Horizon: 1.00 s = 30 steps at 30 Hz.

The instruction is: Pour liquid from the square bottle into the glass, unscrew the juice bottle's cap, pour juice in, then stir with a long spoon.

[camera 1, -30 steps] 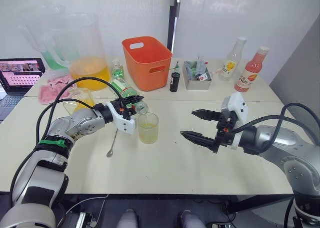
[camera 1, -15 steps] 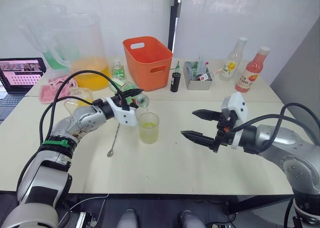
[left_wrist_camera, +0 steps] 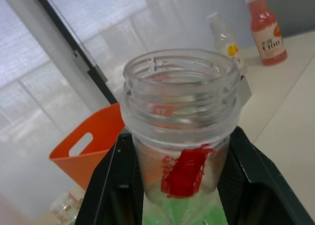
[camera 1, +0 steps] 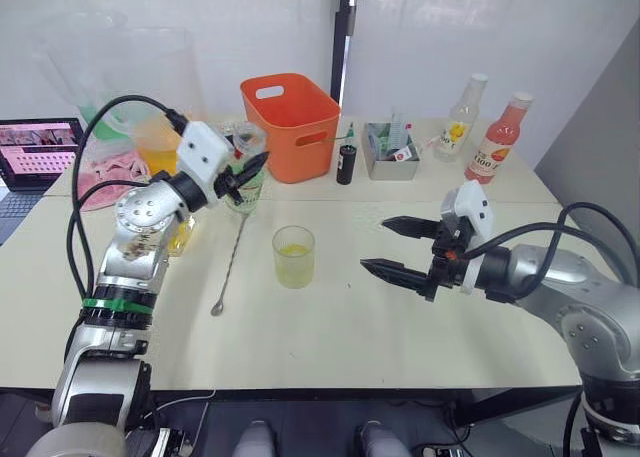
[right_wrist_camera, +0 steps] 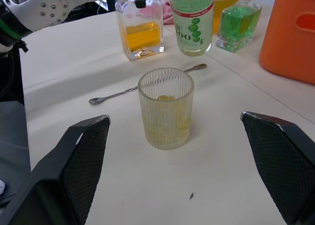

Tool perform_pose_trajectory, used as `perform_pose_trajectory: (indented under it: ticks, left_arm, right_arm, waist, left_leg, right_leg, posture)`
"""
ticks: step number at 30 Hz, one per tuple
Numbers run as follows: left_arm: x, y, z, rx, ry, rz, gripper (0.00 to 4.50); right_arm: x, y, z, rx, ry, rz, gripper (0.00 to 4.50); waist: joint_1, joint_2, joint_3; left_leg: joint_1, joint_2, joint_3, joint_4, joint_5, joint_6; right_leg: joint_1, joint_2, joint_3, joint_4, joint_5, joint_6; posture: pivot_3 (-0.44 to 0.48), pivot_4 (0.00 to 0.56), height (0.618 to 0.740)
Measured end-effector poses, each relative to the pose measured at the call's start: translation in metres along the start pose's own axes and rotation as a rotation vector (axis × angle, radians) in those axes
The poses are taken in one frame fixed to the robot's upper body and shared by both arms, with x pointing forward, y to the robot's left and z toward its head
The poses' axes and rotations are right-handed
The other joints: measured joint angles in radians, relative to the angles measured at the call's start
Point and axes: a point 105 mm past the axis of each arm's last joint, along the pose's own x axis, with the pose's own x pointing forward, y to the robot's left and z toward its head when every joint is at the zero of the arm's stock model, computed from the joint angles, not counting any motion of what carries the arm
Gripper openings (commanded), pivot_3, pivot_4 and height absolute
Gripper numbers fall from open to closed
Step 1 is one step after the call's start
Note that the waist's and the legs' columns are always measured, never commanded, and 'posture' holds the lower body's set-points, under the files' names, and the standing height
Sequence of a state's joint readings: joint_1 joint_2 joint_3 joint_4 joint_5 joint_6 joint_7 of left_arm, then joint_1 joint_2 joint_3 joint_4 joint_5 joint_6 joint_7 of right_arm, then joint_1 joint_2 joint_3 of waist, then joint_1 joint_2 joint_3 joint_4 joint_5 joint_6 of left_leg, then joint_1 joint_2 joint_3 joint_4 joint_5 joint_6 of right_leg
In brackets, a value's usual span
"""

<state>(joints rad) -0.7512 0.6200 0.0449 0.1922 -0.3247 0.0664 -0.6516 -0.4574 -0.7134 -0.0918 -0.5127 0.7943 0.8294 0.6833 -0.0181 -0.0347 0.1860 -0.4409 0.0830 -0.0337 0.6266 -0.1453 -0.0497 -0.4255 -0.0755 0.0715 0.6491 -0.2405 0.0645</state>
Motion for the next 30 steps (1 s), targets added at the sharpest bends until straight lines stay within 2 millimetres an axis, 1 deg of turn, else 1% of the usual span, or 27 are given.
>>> perform_pose_trajectory:
  ticks: [3, 5, 7, 10, 13, 14, 15, 18, 22, 24, 25, 26, 28, 30]
  left_arm:
    - [-0.010, 0.005, 0.002, -0.053, 0.020, 0.014, 1.40]
    - [-0.022, 0.009, 0.002, -0.096, 0.033, 0.031, 1.40]
    - [-0.040, 0.015, -0.001, -0.159, 0.055, 0.060, 1.40]
    - [-0.060, 0.019, -0.005, -0.228, 0.087, 0.093, 1.40]
    - [-0.083, 0.017, -0.004, -0.273, 0.107, 0.112, 1.40]
    - [-0.095, 0.015, -0.001, -0.291, 0.109, 0.115, 1.40]
    - [-0.101, 0.013, -0.001, -0.305, 0.115, 0.114, 1.40]
    - [-0.129, 0.014, -0.002, -0.348, 0.150, 0.158, 1.40]
    - [-0.161, 0.021, 0.000, -0.336, 0.193, 0.226, 1.40]
    - [-0.188, 0.028, -0.002, -0.328, 0.251, 0.274, 1.40]
    - [-0.197, 0.032, -0.002, -0.329, 0.262, 0.299, 1.40]
    - [-0.210, 0.039, -0.003, -0.332, 0.276, 0.336, 1.40]
    - [-0.225, 0.049, -0.001, -0.330, 0.280, 0.391, 1.40]
    - [-0.235, 0.056, -0.001, -0.325, 0.284, 0.432, 1.40]
  right_arm:
    - [0.001, -0.003, 0.000, 0.004, -0.021, 0.000, 4.50]
    - [0.001, -0.005, 0.001, -0.004, -0.036, 0.006, 4.50]
    - [0.001, -0.010, 0.001, -0.002, -0.042, 0.013, 4.50]
    - [0.002, -0.016, -0.001, -0.003, -0.045, 0.024, 4.50]
    - [0.008, -0.018, -0.002, 0.000, -0.040, 0.063, 4.50]
    - [0.011, -0.019, -0.003, 0.001, -0.038, 0.083, 4.50]
    - [0.011, -0.020, -0.004, 0.002, -0.034, 0.090, 4.50]
    - [0.014, -0.018, -0.010, 0.017, -0.017, 0.143, 4.50]
    - [0.020, -0.012, -0.009, 0.017, -0.036, 0.213, 4.50]
    - [0.021, -0.008, -0.007, 0.016, -0.047, 0.259, 4.50]
    - [0.021, -0.007, -0.006, 0.017, -0.050, 0.275, 4.50]
    - [0.021, -0.004, -0.005, 0.018, -0.055, 0.301, 4.50]
    - [0.020, -0.002, -0.005, 0.019, -0.057, 0.328, 4.50]
    - [0.020, 0.000, -0.005, 0.019, -0.057, 0.344, 4.50]
  waist:
    - [0.001, 0.000, 0.000]
    - [0.002, 0.000, 0.000]
    - [-0.004, 0.000, 0.000]
    - [-0.003, 0.000, 0.000]
    - [-0.005, 0.000, 0.000]
    - [-0.007, 0.000, 0.000]
    - [-0.007, 0.000, 0.000]
    - [-0.007, 0.000, 0.000]
    - [-0.003, 0.000, 0.000]
    - [-0.005, 0.000, 0.000]
    - [-0.005, 0.000, 0.000]
    - [-0.004, 0.000, 0.000]
    - [-0.001, 0.000, 0.000]
    - [0.006, 0.000, 0.000]
  left_leg:
    - [0.000, 0.000, 0.000, 0.000, 0.000, 0.000]
    - [0.000, 0.000, 0.000, 0.000, 0.000, 0.000]
    - [0.000, 0.000, 0.000, 0.000, 0.000, 0.000]
    - [0.001, 0.001, 0.000, 0.000, 0.000, 0.000]
    - [0.001, 0.000, 0.000, 0.000, 0.000, 0.000]
    - [0.001, 0.001, 0.000, 0.000, 0.000, 0.000]
    - [0.001, 0.001, 0.000, 0.000, 0.000, 0.000]
    - [0.001, 0.001, 0.000, 0.000, 0.000, 0.000]
    - [0.001, 0.001, 0.000, 0.000, 0.000, 0.000]
    - [0.001, 0.001, 0.001, 0.000, 0.000, 0.000]
    - [0.001, 0.002, 0.001, 0.000, 0.000, 0.000]
    - [0.001, 0.002, 0.001, -0.001, 0.000, 0.000]
    - [0.001, 0.002, 0.001, 0.000, 0.000, 0.000]
    - [0.001, 0.002, 0.001, 0.000, 0.000, -0.001]
  right_leg:
    - [0.000, 0.000, 0.000, 0.000, 0.000, 0.000]
    - [0.000, 0.000, 0.000, 0.000, 0.000, 0.000]
    - [0.000, 0.000, 0.000, 0.000, 0.000, 0.000]
    - [0.000, 0.000, 0.000, 0.000, 0.000, 0.000]
    - [0.000, 0.000, 0.000, -0.001, 0.000, 0.000]
    - [0.000, 0.000, 0.000, -0.001, 0.000, 0.000]
    - [0.000, 0.000, 0.000, -0.001, 0.000, 0.000]
    - [0.000, 0.000, 0.000, -0.001, 0.000, 0.000]
    - [0.000, 0.000, 0.000, -0.002, -0.001, 0.001]
    - [0.000, 0.000, 0.000, -0.002, -0.001, 0.000]
    - [-0.001, 0.000, 0.000, -0.002, -0.004, -0.005]
    - [-0.001, 0.000, -0.001, -0.001, -0.006, -0.007]
    - [-0.001, 0.000, -0.001, -0.002, -0.006, -0.006]
    - [0.000, 0.000, -0.001, -0.002, -0.007, -0.006]
  posture:
    - [0.000, 0.150, 0.703]
    - [0.000, 0.150, 0.703]
    - [0.000, 0.150, 0.703]
    - [0.000, 0.150, 0.703]
    - [0.000, 0.150, 0.703]
    - [0.000, 0.150, 0.703]
    - [0.000, 0.150, 0.703]
    - [0.000, 0.150, 0.703]
    - [0.000, 0.150, 0.703]
    - [0.000, 0.150, 0.703]
    - [0.000, 0.150, 0.703]
    - [0.000, 0.150, 0.703]
    - [0.000, 0.150, 0.703]
    - [0.000, 0.150, 0.703]
